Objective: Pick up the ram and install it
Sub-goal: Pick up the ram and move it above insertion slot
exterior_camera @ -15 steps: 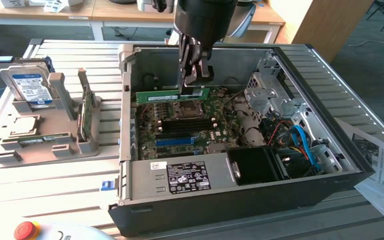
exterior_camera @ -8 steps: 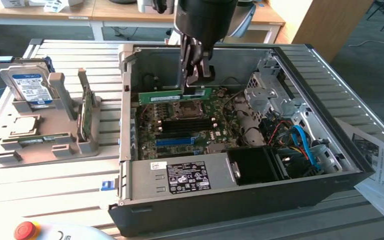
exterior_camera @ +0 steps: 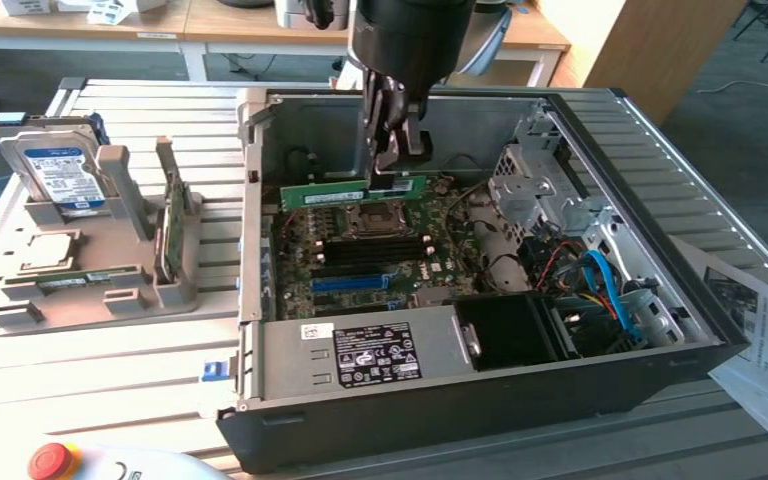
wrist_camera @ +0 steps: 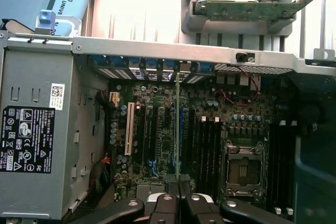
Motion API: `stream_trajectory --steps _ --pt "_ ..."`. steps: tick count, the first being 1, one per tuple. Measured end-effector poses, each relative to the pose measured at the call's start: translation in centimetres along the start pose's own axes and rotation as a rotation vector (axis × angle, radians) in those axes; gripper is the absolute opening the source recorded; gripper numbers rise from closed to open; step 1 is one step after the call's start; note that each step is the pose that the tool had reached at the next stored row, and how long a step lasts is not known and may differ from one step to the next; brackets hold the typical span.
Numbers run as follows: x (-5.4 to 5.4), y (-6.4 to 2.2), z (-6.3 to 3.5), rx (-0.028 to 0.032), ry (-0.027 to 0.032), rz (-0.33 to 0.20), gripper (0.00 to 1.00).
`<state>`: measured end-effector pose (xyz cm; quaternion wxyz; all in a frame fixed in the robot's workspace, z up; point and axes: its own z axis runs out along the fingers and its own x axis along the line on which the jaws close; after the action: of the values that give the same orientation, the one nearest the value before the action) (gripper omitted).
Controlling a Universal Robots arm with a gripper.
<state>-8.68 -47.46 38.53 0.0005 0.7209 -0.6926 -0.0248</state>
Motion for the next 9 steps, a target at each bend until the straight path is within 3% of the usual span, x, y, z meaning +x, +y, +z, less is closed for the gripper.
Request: stream_trajectory --steps 5,9 --pt "0.03 -0.13 -0.01 -0.0001 0.0000 0.000 0.12" --pt "0.20 -0.69 -0.04 -0.0001 0.0001 0.000 0.12"
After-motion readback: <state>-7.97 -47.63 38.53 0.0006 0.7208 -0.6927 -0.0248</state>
